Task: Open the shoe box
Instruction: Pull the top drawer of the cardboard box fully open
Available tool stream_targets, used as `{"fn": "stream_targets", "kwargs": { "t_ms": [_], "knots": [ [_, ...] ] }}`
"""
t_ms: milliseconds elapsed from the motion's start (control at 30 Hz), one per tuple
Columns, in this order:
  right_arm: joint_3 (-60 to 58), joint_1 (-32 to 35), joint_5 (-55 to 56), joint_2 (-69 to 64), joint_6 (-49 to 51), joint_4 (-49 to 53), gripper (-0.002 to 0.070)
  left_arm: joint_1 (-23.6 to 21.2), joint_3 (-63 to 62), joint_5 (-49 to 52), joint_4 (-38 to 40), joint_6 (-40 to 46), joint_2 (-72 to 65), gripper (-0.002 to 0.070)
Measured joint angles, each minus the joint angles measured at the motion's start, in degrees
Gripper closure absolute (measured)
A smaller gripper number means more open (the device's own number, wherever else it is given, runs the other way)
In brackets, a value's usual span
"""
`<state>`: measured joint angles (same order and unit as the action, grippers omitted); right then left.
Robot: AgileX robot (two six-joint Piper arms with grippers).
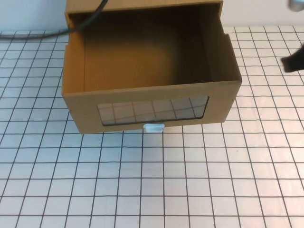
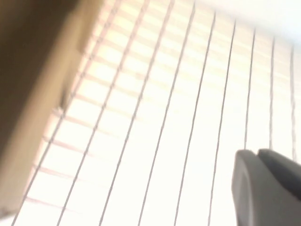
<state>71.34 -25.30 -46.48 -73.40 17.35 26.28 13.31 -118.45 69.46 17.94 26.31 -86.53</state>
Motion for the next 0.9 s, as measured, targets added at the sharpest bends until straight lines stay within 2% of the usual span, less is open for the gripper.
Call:
{"fn": "stream_targets", "kwargs": {
  "t_ms": [133, 267, 433, 567, 700, 900],
  "knots": [
    [-2.05, 10.04, 0.85, 1.89, -11.15, -17.52, 0.0689, 0.0, 16.49, -10.74, -1.95, 0.47, 10.4, 0.0677],
    [-8.49, 15.4, 5.48, 7.95, -18.81, -29.32, 0.0689, 0.0, 36.55, -25.31, -1.1, 2.88, 22.77, 0.0677],
    [-20.82, 16.6, 13.64, 19.98, -20.88, -34.04, 0.0689, 0.0, 60.1, -44.04, 0.82, 3.58, 40.11, 0.0677],
    [-31.69, 16.69, 18.78, 31.9, -21.18, -37.84, 0.0689, 0.0, 76.65, -54.37, 2.75, 3.58, 52.9, 0.0677],
    [-40.61, 16.69, 20.71, 44.03, -21.2, -38.98, 0.0689, 0.0, 90.18, -60.32, 3.23, 4.07, 64.86, 0.0677],
    [-49.78, 16.69, 21.05, 62.26, -21.3, -39.77, 0.0689, 0.0, 103.45, -60.66, 3.46, 4.22, 79.24, 0.0677]
  ]
}}
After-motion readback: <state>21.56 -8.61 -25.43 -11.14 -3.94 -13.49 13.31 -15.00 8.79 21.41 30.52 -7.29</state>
